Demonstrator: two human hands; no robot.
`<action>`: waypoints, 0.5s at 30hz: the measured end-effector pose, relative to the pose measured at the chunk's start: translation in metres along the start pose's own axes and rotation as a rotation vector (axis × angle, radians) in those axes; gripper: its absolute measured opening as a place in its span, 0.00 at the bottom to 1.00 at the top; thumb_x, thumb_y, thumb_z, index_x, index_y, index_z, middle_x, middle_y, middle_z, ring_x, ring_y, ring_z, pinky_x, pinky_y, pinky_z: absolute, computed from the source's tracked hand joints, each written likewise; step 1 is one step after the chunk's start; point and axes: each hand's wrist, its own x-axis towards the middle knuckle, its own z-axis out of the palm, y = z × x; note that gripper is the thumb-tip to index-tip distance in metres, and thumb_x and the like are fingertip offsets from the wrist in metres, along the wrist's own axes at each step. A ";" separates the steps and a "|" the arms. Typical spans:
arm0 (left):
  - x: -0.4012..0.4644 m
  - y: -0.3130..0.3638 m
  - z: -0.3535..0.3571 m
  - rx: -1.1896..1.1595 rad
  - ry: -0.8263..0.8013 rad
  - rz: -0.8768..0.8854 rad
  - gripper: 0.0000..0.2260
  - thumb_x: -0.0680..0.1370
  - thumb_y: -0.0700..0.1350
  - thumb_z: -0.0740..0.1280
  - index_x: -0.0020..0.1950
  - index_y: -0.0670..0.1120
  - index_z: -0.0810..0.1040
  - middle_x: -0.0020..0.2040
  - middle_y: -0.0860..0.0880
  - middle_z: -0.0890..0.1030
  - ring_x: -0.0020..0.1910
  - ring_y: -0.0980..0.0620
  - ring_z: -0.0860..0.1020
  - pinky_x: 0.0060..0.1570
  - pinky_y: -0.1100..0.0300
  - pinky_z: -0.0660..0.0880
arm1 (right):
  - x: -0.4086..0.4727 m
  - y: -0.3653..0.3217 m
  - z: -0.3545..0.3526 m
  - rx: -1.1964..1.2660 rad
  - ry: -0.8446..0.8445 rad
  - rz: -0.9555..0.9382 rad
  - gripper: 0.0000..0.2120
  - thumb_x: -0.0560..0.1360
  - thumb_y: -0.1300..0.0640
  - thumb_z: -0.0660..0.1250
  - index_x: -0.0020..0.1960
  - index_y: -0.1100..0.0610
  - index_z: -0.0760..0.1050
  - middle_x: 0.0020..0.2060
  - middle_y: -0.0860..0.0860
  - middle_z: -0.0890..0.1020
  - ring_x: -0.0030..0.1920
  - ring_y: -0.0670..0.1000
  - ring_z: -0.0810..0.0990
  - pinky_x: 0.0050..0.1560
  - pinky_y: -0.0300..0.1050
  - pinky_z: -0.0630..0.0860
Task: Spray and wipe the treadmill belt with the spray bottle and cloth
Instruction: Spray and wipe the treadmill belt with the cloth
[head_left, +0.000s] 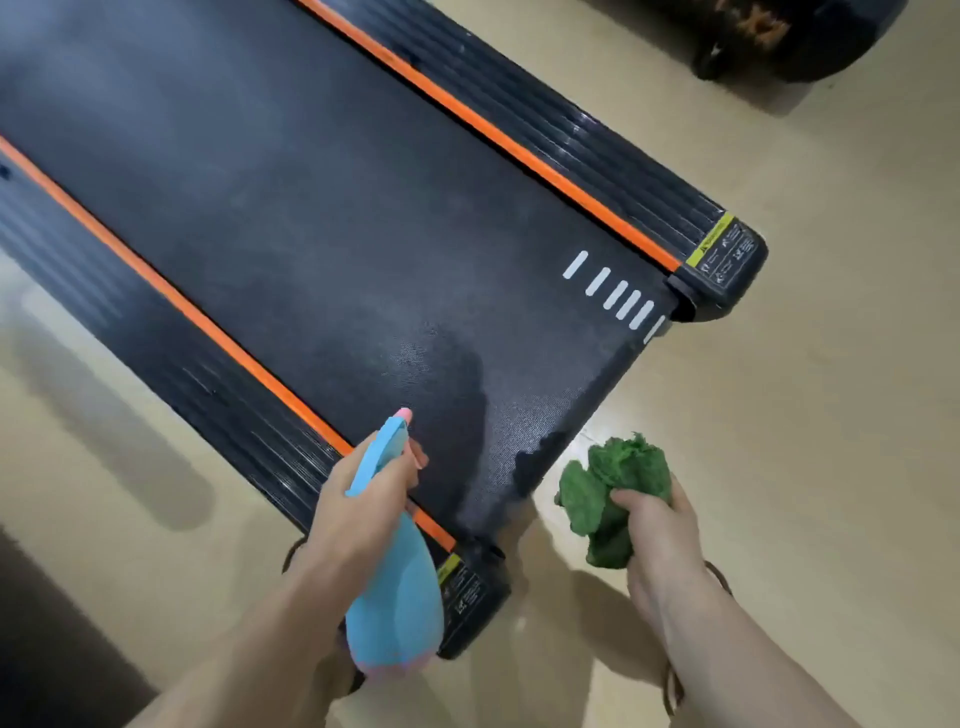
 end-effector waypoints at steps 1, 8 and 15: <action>-0.008 -0.005 0.010 -0.047 0.056 -0.020 0.11 0.68 0.46 0.64 0.43 0.52 0.86 0.45 0.50 0.86 0.41 0.47 0.81 0.49 0.46 0.79 | 0.011 -0.006 -0.007 -0.007 -0.032 0.001 0.19 0.75 0.70 0.62 0.51 0.47 0.79 0.45 0.54 0.84 0.44 0.59 0.82 0.45 0.55 0.79; -0.065 -0.058 0.102 -0.280 0.207 -0.119 0.13 0.71 0.47 0.65 0.50 0.53 0.86 0.51 0.54 0.86 0.35 0.54 0.79 0.43 0.61 0.76 | 0.059 -0.024 -0.056 -0.232 -0.273 -0.079 0.21 0.76 0.69 0.62 0.45 0.42 0.80 0.41 0.51 0.85 0.42 0.57 0.83 0.45 0.57 0.80; -0.031 -0.142 0.173 -0.508 0.279 -0.188 0.15 0.73 0.42 0.68 0.55 0.53 0.86 0.48 0.51 0.86 0.37 0.49 0.78 0.45 0.54 0.77 | 0.117 0.008 -0.038 -0.409 -0.384 -0.454 0.19 0.73 0.62 0.64 0.49 0.36 0.77 0.43 0.47 0.84 0.48 0.59 0.83 0.47 0.54 0.78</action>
